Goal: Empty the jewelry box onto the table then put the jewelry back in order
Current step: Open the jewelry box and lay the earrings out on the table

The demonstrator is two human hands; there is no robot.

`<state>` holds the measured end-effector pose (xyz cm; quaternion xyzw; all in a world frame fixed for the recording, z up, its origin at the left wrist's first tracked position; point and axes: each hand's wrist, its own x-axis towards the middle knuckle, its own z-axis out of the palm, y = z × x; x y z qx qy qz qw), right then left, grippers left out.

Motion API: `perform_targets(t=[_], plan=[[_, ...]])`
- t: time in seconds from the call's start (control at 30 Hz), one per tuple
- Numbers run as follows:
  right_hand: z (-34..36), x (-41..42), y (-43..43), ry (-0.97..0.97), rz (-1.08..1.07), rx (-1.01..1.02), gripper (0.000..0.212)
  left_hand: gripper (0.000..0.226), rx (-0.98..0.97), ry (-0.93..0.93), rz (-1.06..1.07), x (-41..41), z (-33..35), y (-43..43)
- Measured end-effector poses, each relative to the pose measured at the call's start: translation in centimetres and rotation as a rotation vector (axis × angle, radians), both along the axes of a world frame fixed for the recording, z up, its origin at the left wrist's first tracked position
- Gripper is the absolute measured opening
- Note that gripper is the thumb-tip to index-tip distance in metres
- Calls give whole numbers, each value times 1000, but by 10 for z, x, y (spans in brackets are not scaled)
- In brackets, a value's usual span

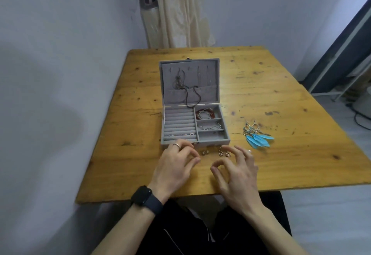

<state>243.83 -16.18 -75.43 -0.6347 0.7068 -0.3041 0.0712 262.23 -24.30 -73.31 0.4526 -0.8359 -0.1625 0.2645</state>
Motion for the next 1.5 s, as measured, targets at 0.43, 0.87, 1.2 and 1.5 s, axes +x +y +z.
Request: perform_targets(t=[0.43, 0.87, 1.2, 1.5], plan=[[-7, 8, -7, 46, -42, 51, 12, 12, 116, 129, 162, -12, -25, 12], [-9, 3, -2, -15, -54, 20, 12, 14, 149, 130, 173, -12, -22, 17], [-11, 4, -2, -19, -60, -14, 13, 14, 189, 166, 145, -5, -20, 19], [-12, 5, -3, 6, -55, -14, 11, 14, 144, 136, 157, -11, -21, 18]])
